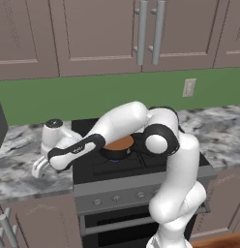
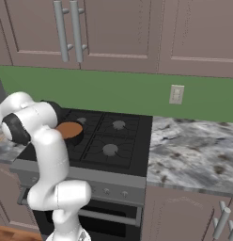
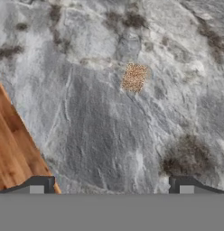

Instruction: Pick up the sugar cube(s) and place them in the saucepan with hot chocolate.

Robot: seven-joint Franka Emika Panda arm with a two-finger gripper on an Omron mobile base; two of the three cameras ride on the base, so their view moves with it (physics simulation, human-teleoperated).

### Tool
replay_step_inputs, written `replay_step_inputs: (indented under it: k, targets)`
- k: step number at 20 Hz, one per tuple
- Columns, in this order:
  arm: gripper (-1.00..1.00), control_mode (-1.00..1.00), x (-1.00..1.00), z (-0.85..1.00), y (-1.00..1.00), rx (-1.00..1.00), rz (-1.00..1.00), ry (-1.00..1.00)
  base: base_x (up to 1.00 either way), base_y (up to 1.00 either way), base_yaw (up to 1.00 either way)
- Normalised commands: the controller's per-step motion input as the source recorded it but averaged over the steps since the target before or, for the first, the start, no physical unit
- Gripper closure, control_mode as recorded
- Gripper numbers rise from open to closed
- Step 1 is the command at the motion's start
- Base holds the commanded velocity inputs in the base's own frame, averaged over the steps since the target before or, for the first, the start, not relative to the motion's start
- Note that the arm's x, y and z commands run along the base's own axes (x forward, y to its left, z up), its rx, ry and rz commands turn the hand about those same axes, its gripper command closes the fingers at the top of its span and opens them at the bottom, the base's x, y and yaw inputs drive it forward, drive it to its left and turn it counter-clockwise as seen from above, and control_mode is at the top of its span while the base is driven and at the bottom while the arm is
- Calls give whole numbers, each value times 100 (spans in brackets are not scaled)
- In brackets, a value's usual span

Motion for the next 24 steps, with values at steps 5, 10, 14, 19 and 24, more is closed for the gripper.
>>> replay_step_inputs:
  k: [5,10,14,19,24]
  targets:
    - [-100,-100,29,-9,1,0,0,9,0,0,0]
    - [-100,-100,13,0,10,0,0,8,0,0,0]
    - [-100,-100,11,0,13,0,0,8,0,0,0]
    - [-100,-100,14,0,23,0,0,4,0,0,0]
    - [-100,-100,6,-1,27,0,0,0,0,0,0]
